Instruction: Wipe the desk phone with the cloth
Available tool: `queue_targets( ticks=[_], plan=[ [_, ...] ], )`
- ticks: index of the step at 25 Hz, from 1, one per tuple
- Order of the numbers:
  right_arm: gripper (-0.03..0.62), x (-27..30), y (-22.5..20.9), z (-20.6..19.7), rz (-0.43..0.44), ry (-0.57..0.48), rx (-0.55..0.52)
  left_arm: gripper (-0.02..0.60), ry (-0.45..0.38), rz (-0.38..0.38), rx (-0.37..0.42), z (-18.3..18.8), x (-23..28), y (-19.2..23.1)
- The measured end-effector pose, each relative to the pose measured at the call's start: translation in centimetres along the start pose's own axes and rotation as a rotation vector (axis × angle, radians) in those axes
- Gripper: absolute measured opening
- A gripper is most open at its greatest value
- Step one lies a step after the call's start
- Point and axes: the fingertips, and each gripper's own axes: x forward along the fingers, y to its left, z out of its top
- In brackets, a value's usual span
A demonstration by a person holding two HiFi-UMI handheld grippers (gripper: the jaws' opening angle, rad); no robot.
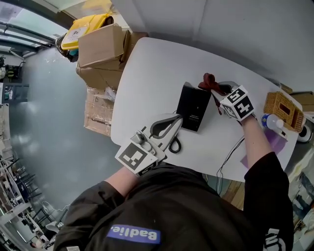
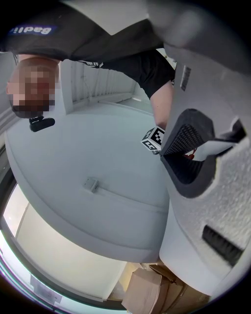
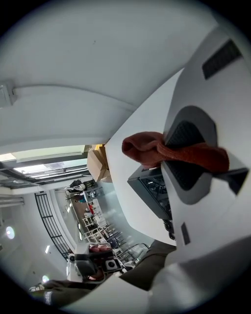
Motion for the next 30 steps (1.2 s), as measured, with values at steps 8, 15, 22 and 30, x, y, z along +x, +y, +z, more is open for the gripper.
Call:
queue_targets(
  ticks=[8,15,22,30],
  plan=[
    [0.069,-5.6,2.9,0.9,-0.138,-0.099,0.080,0.015,-0.017,-0.085,0.033,1.5,-3.3,-2.4],
    [0.069,-9.1,12.3,3.4,-0.262,-0.224,0.228,0.015,-0.019,-0.203,0.066,1.8,-10.8,-2.6],
    [0.069,-10.5,23.5,5.8,-0.363,-0.287,0.308,0.015,-0.017,-0.342,0.130,1.2,-18.0,-2.9],
    [0.069,-11.5,34.4,8.6,-0.353,-0.354,0.325,0.015,-0.003,-0.487,0.142,-0.5,-23.2,-5.4]
  ],
)
